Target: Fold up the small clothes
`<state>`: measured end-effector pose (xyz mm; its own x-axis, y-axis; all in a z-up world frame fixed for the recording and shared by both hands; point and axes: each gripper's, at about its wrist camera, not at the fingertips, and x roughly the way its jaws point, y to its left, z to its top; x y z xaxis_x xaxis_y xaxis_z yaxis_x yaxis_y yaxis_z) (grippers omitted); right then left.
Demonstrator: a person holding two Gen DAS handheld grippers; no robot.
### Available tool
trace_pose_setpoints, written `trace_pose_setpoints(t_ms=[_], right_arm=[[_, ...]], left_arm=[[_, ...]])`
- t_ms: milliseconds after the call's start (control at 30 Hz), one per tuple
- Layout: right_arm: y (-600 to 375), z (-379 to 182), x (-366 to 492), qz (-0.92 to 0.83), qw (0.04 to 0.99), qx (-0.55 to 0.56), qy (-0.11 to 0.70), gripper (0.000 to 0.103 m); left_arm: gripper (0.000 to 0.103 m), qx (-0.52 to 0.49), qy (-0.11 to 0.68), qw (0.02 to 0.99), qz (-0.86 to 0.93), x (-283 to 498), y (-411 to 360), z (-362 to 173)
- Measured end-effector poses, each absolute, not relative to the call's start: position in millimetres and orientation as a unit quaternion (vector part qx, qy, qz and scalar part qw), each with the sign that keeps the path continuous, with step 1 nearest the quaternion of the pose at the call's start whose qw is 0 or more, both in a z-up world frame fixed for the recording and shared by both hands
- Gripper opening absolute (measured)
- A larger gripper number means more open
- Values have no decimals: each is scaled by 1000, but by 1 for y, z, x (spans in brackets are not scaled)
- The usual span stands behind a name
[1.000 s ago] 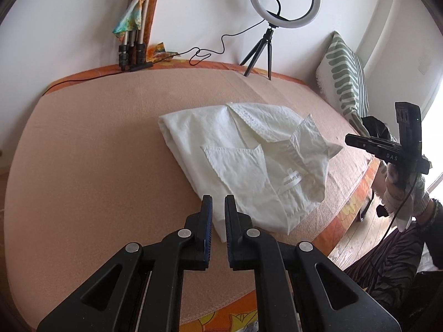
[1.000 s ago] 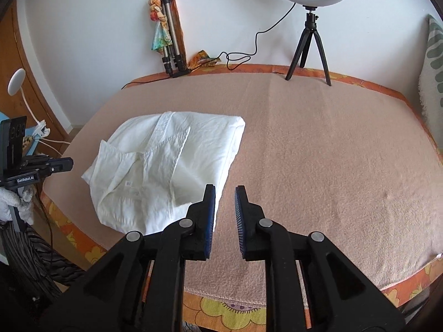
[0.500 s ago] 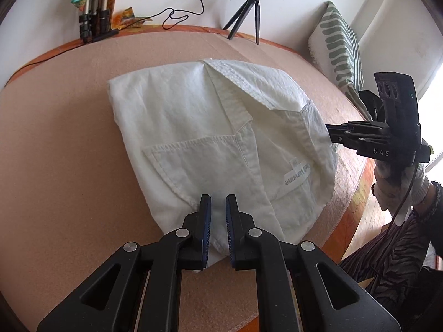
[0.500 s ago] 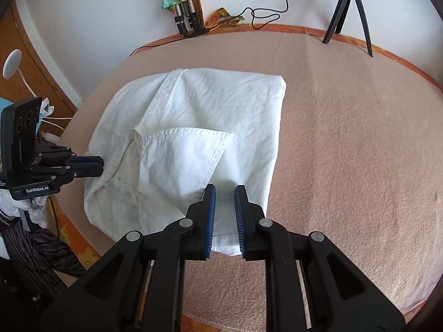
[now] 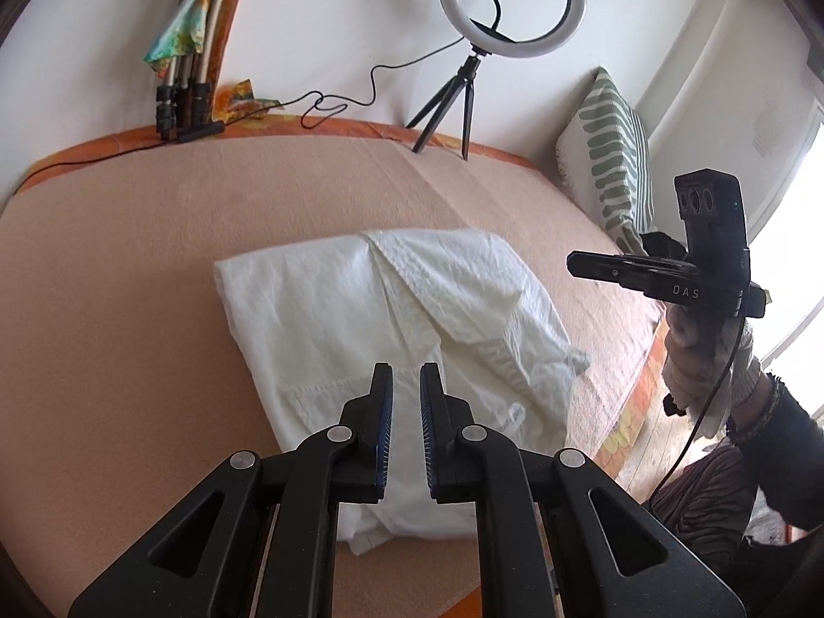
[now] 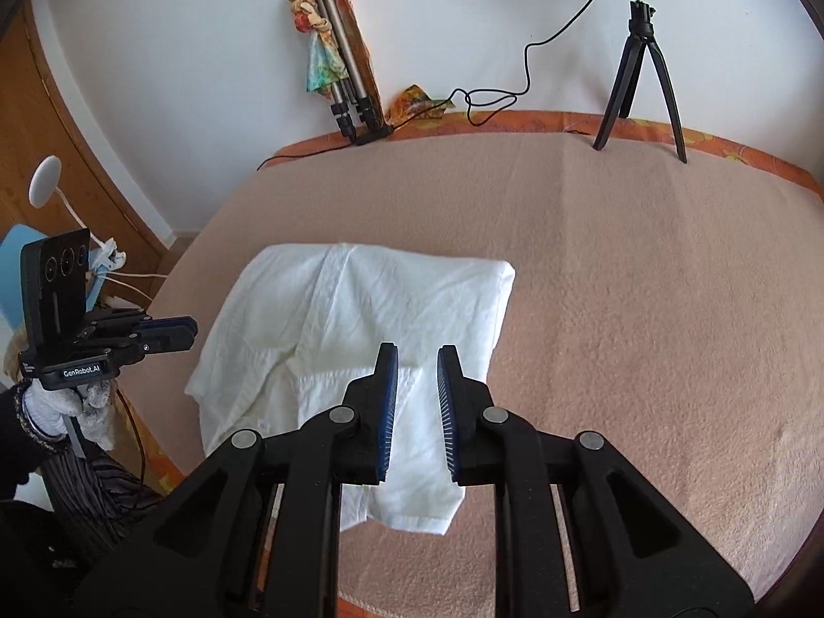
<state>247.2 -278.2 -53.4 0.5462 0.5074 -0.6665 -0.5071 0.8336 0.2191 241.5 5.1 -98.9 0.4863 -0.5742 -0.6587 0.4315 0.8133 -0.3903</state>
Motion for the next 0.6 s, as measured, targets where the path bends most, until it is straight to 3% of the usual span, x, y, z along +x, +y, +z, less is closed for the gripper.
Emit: trace_pose_setpoints(t_ms=[267, 600], right_arm=[[-205, -66, 313, 320, 857, -27, 403, 16], [-190, -107, 353, 331, 833, -30, 443, 13]], left_arm=[[9, -109, 415, 863, -267, 314, -15, -103], [9, -98, 466, 847, -235, 341, -19, -158]])
